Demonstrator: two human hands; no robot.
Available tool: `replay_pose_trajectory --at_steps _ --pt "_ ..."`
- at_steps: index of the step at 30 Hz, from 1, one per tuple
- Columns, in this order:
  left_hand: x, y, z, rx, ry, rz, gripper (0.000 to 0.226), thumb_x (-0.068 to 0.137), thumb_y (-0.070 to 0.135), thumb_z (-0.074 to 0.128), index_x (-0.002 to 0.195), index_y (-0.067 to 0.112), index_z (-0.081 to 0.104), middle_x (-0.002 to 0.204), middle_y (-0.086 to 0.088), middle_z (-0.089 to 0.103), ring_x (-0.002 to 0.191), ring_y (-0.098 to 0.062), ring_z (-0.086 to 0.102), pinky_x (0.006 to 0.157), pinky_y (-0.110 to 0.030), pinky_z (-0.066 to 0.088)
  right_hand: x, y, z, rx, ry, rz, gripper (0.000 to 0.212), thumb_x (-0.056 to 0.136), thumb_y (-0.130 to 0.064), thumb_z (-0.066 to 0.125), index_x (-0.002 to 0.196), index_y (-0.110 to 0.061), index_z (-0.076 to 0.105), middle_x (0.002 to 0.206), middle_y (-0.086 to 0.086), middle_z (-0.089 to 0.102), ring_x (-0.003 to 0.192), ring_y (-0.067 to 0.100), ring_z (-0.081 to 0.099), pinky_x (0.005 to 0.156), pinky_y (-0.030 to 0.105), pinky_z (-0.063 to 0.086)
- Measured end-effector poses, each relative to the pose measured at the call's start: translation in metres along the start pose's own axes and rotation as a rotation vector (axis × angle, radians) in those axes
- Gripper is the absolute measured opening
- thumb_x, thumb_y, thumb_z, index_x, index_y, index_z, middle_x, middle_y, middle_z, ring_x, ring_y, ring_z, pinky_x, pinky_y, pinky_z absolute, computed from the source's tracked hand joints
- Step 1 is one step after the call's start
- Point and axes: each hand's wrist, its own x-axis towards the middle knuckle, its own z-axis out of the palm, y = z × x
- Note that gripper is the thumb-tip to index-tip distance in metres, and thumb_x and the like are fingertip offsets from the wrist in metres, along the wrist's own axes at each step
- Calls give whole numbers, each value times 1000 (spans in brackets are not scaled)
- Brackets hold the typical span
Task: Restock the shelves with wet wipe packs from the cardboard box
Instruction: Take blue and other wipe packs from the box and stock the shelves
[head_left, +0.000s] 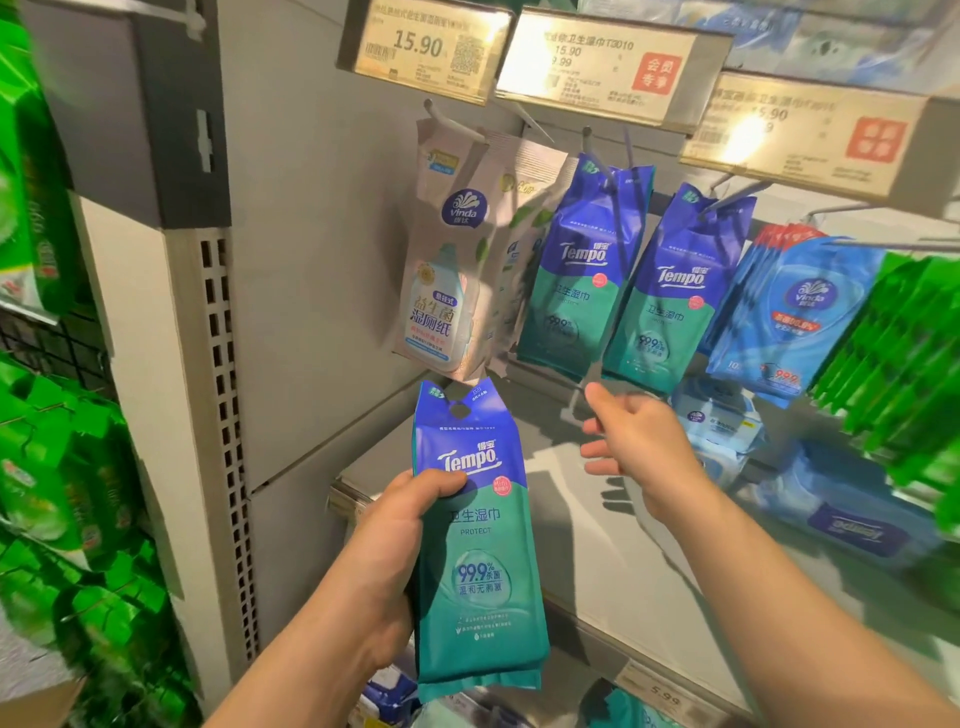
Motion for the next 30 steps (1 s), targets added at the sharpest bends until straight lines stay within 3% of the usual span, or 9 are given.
replay_pose_trajectory --at_steps 2,9,14,17,20,22,25,28,30 --pt "-3 -4 2 10 -34 -6 51 88 30 66 131 4 61 105 -20 77 69 -27 70 66 -30 54 -11 7 -1 -9 -28 13 31 100 -45 59 100 -15 64 92 6 73 70 22 71 67 42 63" --pt "-4 -5 18 13 -74 41 46 90 28 66 129 6 60 92 -15 77 65 -25 70 66 -31 54 -64 21 0 58 -132 -44 15 101 -27 60 99 -12 66 74 -2 70 61 11 63 58 33 48" --pt "-2 -2 32 21 -105 97 30 93 23 66 120 10 64 91 -13 78 64 -24 71 64 -30 56 -97 23 -4 98 -111 -129 22 105 -21 54 93 -7 66 60 -8 65 51 6 56 52 24 45" --pt "-1 1 38 19 -134 109 23 94 24 65 114 14 64 83 -9 78 60 -19 71 53 -26 54 -109 24 -7 197 -147 -99 24 104 -28 54 98 -8 64 75 5 71 59 12 62 52 28 49" --pt "3 4 44 21 -161 119 20 94 25 65 111 16 64 85 -9 77 62 -21 70 59 -28 55 -115 35 -11 224 -299 -28 40 97 -53 59 110 -16 63 100 5 77 85 27 74 67 40 58" --pt "6 6 48 31 -171 145 17 94 26 65 108 17 65 85 -9 77 64 -22 70 63 -30 55 -120 41 -12 285 -427 16 51 89 -57 62 120 -16 58 113 12 74 95 40 73 62 43 61" --pt "10 9 56 62 -197 197 19 94 25 65 112 19 64 87 -7 78 65 -20 71 62 -30 55 -124 45 -11 358 -498 8 56 89 -51 64 126 -12 52 114 17 72 84 43 73 46 37 57" --pt "12 9 61 122 -253 253 22 96 24 64 118 21 61 94 -6 79 71 -19 73 61 -29 56 -124 47 -7 339 -409 -64 49 90 -49 61 122 -13 53 101 19 74 56 35 64 42 34 50" --pt "11 10 62 179 -323 296 22 98 25 63 120 22 59 98 -4 80 78 -17 75 63 -28 57 -124 48 -5 350 -320 -103 53 85 -54 64 120 -15 55 95 17 75 54 34 62 43 35 46"
